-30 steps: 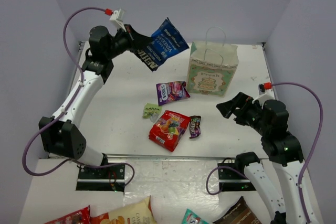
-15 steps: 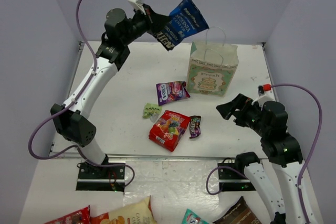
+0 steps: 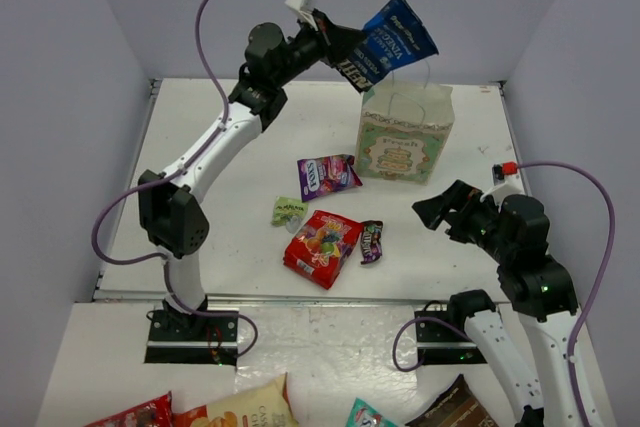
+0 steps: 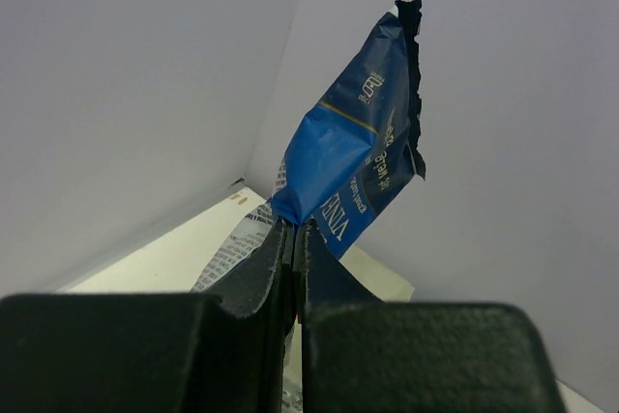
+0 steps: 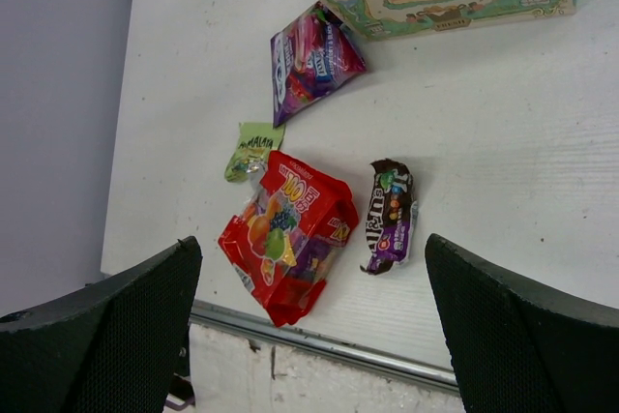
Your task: Place the snacks into the paper bag
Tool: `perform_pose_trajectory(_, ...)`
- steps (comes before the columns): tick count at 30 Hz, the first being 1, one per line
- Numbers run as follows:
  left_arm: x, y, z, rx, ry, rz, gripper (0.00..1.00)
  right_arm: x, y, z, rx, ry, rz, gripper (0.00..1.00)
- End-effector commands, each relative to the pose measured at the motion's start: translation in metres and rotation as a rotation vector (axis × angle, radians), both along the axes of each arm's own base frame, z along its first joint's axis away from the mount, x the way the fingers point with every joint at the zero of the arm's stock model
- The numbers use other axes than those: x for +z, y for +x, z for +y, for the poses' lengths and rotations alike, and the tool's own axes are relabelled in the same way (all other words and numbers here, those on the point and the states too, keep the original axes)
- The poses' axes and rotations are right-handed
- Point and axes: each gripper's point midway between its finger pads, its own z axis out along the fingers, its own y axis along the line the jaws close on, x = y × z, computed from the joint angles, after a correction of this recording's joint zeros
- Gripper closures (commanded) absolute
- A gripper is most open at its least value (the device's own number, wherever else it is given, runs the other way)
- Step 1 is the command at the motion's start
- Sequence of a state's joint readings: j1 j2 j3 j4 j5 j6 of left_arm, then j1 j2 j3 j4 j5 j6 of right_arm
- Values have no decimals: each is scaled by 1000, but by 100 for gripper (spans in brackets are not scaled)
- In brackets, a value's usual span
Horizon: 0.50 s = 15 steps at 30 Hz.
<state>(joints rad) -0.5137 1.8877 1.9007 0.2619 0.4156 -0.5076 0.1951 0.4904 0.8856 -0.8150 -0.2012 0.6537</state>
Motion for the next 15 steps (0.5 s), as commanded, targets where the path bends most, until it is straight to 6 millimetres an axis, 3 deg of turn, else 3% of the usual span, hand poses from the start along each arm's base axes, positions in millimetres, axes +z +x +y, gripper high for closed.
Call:
perform_pose_trajectory(1, 60, -17, -3, -34, -144, -141, 100, -1, -1, -2, 0, -15, -2, 3)
perform_pose_trajectory(8, 57, -22, -23, -99, -217, -147, 100, -2, -1, -1, 6, -10, -1, 3)
perform_pose_trajectory(15, 35, -14, -40, -122, -238, -107, 100, -4, -2, -2, 4, -15, -1, 3)
